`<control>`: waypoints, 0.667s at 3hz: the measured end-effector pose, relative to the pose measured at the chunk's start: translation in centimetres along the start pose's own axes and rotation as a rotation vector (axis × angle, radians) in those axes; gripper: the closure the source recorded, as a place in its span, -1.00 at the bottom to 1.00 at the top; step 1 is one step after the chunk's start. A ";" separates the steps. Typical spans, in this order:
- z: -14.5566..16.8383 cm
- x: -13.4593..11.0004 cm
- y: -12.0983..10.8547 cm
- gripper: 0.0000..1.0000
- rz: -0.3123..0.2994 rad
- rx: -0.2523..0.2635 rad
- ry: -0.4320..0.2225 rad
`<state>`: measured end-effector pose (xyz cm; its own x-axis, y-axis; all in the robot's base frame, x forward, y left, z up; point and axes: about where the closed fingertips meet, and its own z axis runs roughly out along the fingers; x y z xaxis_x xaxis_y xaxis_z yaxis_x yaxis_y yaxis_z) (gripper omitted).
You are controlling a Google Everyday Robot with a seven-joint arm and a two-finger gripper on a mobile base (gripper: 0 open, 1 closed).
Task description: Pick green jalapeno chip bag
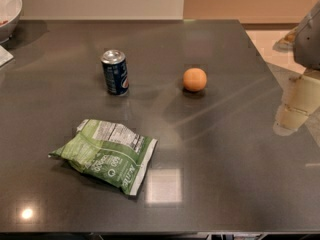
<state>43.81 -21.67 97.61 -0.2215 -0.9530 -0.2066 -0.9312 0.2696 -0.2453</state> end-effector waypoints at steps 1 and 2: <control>0.0 0.0 0.0 -1.00 0.000 0.000 0.000; 1.0 -1.9 -0.3 -1.00 -0.004 -0.030 -0.061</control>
Offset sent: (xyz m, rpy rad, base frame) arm 0.0249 0.0471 -0.0148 0.1623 0.0529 0.0652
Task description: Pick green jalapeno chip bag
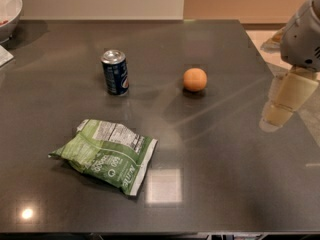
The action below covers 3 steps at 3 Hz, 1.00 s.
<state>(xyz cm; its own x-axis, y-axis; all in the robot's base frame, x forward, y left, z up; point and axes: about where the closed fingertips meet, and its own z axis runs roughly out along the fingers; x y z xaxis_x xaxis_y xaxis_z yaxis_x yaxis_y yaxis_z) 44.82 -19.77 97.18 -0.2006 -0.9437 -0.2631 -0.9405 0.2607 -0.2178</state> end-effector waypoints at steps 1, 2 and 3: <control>2.2 -3.5 0.2 -1.00 -0.026 -0.056 -0.075; 4.5 -7.4 1.2 -1.00 -0.062 -0.106 -0.130; 7.0 -11.4 3.0 -1.00 -0.117 -0.154 -0.158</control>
Offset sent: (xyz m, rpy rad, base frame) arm 0.0205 0.1352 -0.0478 0.1886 0.1022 0.1893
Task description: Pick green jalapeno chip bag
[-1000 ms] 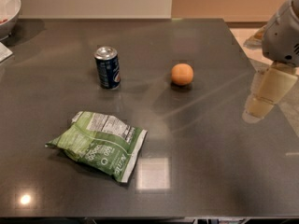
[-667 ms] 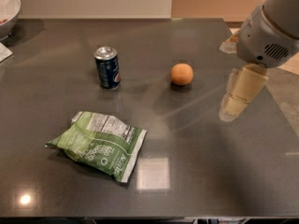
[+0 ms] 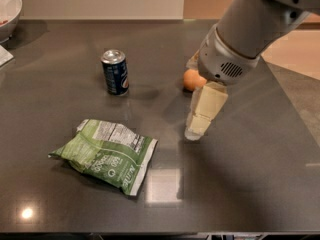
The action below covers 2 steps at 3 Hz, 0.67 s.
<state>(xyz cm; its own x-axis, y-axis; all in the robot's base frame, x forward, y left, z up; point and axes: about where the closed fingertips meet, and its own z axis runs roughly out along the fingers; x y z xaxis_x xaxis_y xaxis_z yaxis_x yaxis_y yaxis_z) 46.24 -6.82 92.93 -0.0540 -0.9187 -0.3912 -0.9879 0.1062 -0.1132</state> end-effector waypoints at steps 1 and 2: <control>3.2 -3.6 1.4 -1.00 -0.071 -0.051 -0.004; 6.4 -7.0 2.8 -1.00 -0.143 -0.104 0.006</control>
Offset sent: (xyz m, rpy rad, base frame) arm -0.0218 0.1444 -0.0587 -0.0413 0.0802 0.2754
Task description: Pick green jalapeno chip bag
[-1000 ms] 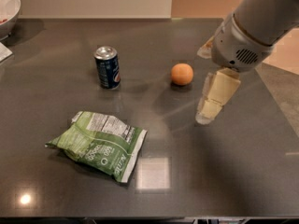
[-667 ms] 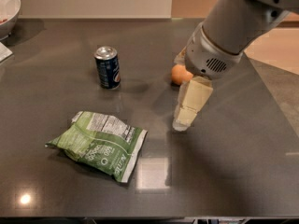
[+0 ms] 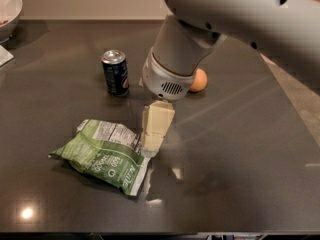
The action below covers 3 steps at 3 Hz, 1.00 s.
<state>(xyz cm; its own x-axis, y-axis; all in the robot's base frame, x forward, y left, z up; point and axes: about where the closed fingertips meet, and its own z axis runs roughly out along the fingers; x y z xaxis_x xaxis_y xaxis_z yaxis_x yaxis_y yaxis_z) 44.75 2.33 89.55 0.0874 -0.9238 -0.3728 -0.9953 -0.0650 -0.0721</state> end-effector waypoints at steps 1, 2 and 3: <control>2.9 -2.8 0.5 -1.00 -0.058 -0.050 0.016; 5.5 -4.7 0.9 -1.00 -0.095 -0.083 0.039; 7.5 -5.5 1.4 -1.00 -0.105 -0.094 0.066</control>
Offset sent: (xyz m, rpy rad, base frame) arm -0.0147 0.0955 -0.0568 -0.0831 0.0618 0.1692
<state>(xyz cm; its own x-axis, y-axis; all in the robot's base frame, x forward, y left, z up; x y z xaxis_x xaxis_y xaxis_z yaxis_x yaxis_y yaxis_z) 43.23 10.12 84.60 0.1910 -0.9327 -0.3059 -0.9807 -0.1945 -0.0194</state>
